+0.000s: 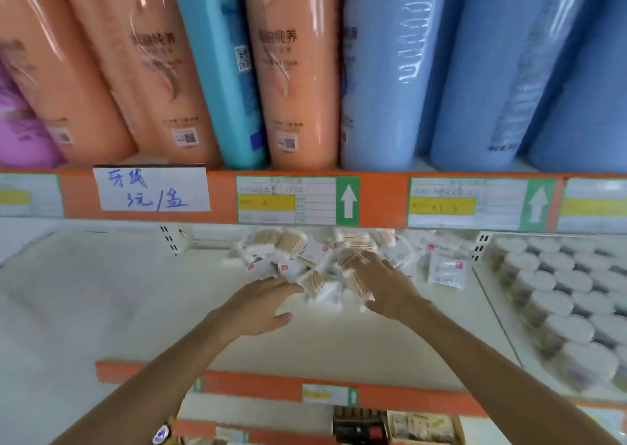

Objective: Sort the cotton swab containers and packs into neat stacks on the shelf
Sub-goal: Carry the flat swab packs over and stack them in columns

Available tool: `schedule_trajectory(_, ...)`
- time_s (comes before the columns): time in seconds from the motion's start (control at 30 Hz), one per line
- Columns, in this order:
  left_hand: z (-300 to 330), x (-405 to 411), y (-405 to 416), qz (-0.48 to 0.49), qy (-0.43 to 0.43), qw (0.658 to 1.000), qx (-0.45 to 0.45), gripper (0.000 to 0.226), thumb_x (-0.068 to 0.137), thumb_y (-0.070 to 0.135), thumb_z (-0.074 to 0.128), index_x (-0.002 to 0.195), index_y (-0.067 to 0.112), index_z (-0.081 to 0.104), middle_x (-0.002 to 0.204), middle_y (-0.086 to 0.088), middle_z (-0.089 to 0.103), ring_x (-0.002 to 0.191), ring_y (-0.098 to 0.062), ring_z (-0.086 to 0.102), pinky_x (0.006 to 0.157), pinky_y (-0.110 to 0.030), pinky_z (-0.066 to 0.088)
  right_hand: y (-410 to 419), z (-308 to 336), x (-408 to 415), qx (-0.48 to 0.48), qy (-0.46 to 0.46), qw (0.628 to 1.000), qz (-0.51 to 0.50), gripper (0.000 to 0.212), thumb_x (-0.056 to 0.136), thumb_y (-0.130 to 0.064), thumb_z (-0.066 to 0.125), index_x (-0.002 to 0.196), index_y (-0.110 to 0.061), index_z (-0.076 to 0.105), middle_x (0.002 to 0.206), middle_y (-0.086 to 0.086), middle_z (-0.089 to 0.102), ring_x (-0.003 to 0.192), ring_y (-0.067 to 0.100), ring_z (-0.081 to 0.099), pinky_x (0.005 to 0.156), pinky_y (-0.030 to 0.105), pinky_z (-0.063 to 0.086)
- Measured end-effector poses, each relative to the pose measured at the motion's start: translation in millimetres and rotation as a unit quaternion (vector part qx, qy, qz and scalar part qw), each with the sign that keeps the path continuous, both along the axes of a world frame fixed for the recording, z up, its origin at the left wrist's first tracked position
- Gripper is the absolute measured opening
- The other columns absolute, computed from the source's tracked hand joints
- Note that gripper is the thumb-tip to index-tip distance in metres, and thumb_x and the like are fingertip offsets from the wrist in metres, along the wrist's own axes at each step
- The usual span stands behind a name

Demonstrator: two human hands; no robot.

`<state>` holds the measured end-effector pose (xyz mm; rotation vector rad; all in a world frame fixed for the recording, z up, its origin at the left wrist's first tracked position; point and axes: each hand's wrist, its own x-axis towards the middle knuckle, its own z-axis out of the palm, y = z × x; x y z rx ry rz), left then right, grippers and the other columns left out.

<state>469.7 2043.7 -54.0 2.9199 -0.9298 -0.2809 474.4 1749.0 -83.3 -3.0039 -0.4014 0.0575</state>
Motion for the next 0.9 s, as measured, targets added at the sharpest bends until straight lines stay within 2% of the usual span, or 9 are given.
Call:
schedule_trajectory(0.07, -4, 13, -8, -0.006, -0.027, 1.0, -0.005, 0.057, 0.097, 0.045, 0.055, 0.15, 0.03, 0.038, 0.148, 0.002, 0.045, 0.132, -0.021, 0.048, 0.098, -0.035, 0.044, 5, 4, -8, -0.009, -0.006, 1.0, -0.023, 0.091, 0.083, -0.028, 0.077, 0.155, -0.035, 0.022, 0.161, 0.001, 0.012, 0.141, 0.031, 0.033, 0.098, 0.042, 0.05)
schedule_trajectory(0.2, -19, 30, -27, -0.004, -0.063, 0.998, -0.03, 0.064, 0.089, 0.055, 0.06, 0.142, 0.021, 0.047, 0.143, 0.001, 0.05, 0.128, -0.023, 0.053, 0.093, -0.037, 0.049, 9, 12, -39, 0.034, 0.001, 0.996, -0.086, 0.08, 0.082, -0.037, 0.076, 0.15, -0.033, 0.034, 0.151, 0.002, 0.028, 0.135, 0.03, 0.04, 0.102, 0.043, 0.049)
schedule_trajectory(0.33, -37, 35, -46, -0.017, -0.097, 0.994, -0.037, 0.066, 0.08, 0.06, 0.068, 0.128, 0.016, 0.057, 0.133, -0.003, 0.056, 0.122, -0.027, 0.055, 0.09, -0.038, 0.048, 8, 5, -71, 0.04, 0.054, 0.99, -0.125, 0.084, 0.083, -0.045, 0.075, 0.152, -0.03, 0.03, 0.149, 0.001, 0.035, 0.133, 0.027, 0.043, 0.105, 0.042, 0.046)
schedule_trajectory(0.47, -38, 38, -58, -0.012, -0.099, 0.993, -0.057, 0.06, 0.084, 0.05, 0.069, 0.127, 0.011, 0.054, 0.135, -0.007, 0.052, 0.122, -0.032, 0.053, 0.091, -0.04, 0.048, 11, -4, -91, 0.064, 0.078, 0.983, -0.155, 0.08, 0.087, -0.046, 0.07, 0.153, -0.028, 0.029, 0.153, 0.0, 0.035, 0.135, 0.025, 0.043, 0.111, 0.04, 0.04)
schedule_trajectory(0.53, -37, 40, -58, -0.021, -0.102, 0.992, -0.073, 0.054, 0.083, 0.04, 0.071, 0.124, 0.01, 0.055, 0.133, -0.011, 0.054, 0.118, -0.035, 0.055, 0.088, -0.042, 0.05, 14, -8, -98, 0.063, 0.09, 0.981, -0.161, 0.078, 0.088, -0.048, 0.068, 0.154, -0.027, 0.031, 0.16, -0.001, 0.028, 0.139, 0.025, 0.039, 0.114, 0.04, 0.037)
schedule_trajectory(0.6, -37, 38, -55, -0.049, -0.101, 0.991, -0.067, 0.054, 0.082, 0.032, 0.068, 0.129, 0.012, 0.054, 0.13, -0.011, 0.057, 0.113, -0.035, 0.058, 0.082, -0.042, 0.054, 17, -13, -103, 0.057, 0.105, 0.979, -0.163, 0.082, 0.086, -0.052, 0.068, 0.154, -0.026, 0.03, 0.162, -0.001, 0.024, 0.14, 0.025, 0.037, 0.114, 0.039, 0.037)
schedule_trajectory(0.7, -40, 34, -47, -0.11, -0.103, 0.986, -0.073, 0.058, 0.085, 0.022, 0.059, 0.141, 0.017, 0.047, 0.129, -0.01, 0.058, 0.105, -0.033, 0.064, 0.073, -0.039, 0.055, 25, -17, -107, 0.046, 0.097, 0.98, -0.168, 0.082, 0.085, -0.054, 0.067, 0.152, -0.026, 0.03, 0.154, -0.001, 0.036, 0.132, 0.025, 0.045, 0.108, 0.038, 0.04)
schedule_trajectory(0.8, -40, 34, -38, -0.151, -0.065, 0.979, -0.123, 0.063, 0.089, 0.01, 0.054, 0.149, 0.025, 0.043, 0.137, -0.006, 0.056, 0.112, -0.03, 0.062, 0.082, -0.042, 0.055, 36, -14, -106, 0.017, 0.087, 0.979, -0.181, 0.073, 0.088, -0.048, 0.066, 0.148, -0.022, 0.034, 0.144, 0.002, 0.046, 0.124, 0.027, 0.05, 0.104, 0.039, 0.044)
schedule_trajectory(0.9, -39, 31, -27, -0.138, -0.016, 0.977, -0.163, 0.058, 0.093, 0.004, 0.052, 0.146, 0.026, 0.047, 0.145, 0.003, 0.049, 0.126, -0.02, 0.053, 0.098, -0.033, 0.048, 42, -12, -104, 0.012, 0.085, 0.978, -0.192, 0.066, 0.089, -0.044, 0.065, 0.143, -0.018, 0.037, 0.14, 0.005, 0.049, 0.121, 0.03, 0.053, 0.1, 0.041, 0.047)
